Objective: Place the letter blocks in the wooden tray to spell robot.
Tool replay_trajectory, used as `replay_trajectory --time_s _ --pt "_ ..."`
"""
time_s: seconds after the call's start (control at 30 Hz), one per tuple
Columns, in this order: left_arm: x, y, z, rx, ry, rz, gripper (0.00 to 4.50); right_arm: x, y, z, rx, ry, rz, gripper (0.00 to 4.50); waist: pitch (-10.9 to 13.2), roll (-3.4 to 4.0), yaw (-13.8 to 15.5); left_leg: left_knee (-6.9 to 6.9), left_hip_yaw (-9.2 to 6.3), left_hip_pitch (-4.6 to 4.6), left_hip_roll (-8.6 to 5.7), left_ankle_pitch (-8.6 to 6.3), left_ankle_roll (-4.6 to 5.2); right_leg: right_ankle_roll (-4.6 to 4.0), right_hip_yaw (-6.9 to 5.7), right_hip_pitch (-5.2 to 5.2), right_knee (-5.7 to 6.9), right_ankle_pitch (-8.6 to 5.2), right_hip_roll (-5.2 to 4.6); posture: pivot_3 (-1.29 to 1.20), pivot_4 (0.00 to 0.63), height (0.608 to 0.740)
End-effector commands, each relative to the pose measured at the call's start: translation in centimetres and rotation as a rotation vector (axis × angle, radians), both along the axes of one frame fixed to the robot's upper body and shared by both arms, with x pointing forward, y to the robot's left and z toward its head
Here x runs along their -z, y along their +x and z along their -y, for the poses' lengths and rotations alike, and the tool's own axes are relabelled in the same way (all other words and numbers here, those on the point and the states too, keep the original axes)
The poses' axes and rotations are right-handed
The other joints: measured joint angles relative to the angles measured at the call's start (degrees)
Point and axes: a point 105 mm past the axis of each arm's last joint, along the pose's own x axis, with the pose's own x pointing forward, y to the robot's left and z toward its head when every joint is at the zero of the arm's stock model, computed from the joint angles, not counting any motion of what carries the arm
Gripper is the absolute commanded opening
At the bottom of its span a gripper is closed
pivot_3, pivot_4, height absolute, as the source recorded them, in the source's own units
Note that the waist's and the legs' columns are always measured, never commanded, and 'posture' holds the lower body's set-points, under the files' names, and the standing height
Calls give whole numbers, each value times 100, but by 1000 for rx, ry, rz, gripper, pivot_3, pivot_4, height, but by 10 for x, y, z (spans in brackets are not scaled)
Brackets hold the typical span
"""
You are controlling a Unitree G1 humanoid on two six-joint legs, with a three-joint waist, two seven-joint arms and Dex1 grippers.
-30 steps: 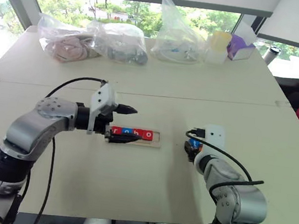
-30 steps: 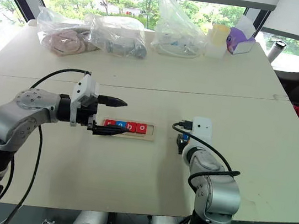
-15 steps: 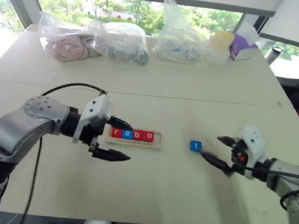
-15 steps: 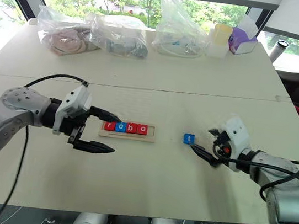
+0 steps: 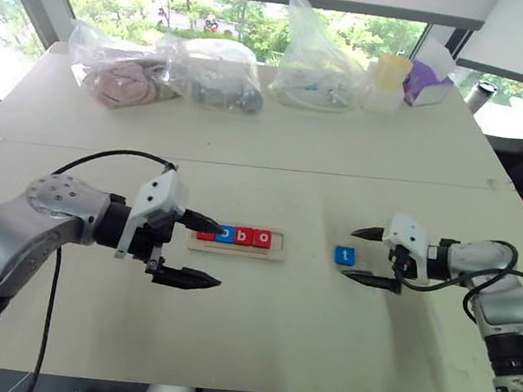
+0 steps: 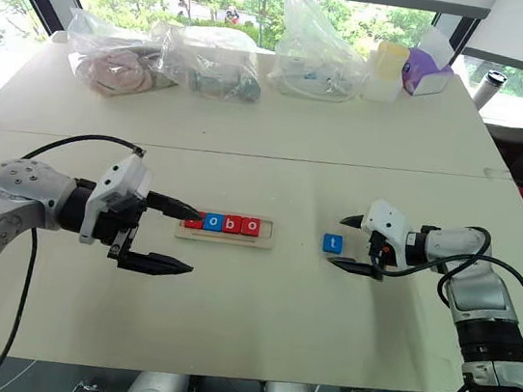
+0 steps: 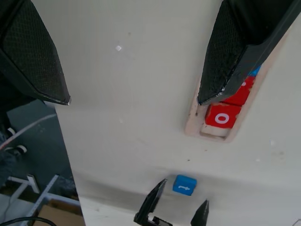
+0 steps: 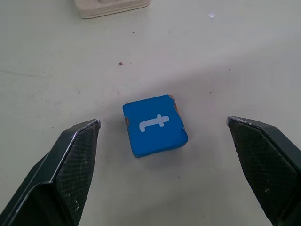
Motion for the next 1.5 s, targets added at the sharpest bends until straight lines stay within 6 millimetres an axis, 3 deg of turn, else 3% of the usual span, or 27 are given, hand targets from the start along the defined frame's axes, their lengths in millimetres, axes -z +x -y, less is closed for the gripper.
replay_trajectory --time_s 0.03,0.13,0.2,0.33,0.43,0.53,0.67,1.0,1.5 --pt "-2 -3 -6 -37 -7 23 4500 -1 4 -2 -37 8 18 3665 0 0 -3 1 2 1 0 0 0 -1 0 0 0 0 -1 0 150 740" --pt "0 -4 -10 -65 -11 11 4500 1 3 -3 -47 12 18 2000 0 1 -7 2 3 2 0 0 0 -3 2 1 0 0 -2 0 150 740" --pt "0 -2 -14 -84 -7 16 4500 1 4 -4 -50 3 30 1127 0 1 -4 3 1 3 0 0 0 -5 2 1 3 1 0 0 150 740" --pt "0 4 -23 -116 17 31 4500 -10 11 -19 -54 40 80 1136 0 2 -7 4 2 6 0 1 -2 -7 2 2 4 2 1 0 150 740" --pt "0 6 -31 -124 50 38 4500 -30 9 -57 -112 96 55 1136 3 8 -66 3 4 9 2 1 -2 -10 3 1 8 5 3 0 150 740" --pt "6 5 -34 -107 98 38 4500 -29 5 -85 -159 70 20 1136 3 8 -42 2 0 12 5 1 -2 -10 3 -4 24 7 7 0 150 740" --pt "7 5 -31 -105 82 41 4500 -24 12 -103 -170 15 45 1136 2 8 43 4 -10 7 5 2 -3 -10 -3 -5 26 4 9 0 150 740" --pt "9 2 -24 -149 43 45 4500 -13 31 -104 -195 -88 53 1136 2 8 117 10 2 2 -1 2 -4 -10 1 -7 18 5 -2 0 150 740" --pt "11 6 -21 -168 33 52 4500 -12 16 -117 -249 -47 -6 1136 2 9 116 11 1 5 0 2 -4 -10 1 -7 26 6 0 0 150 740"
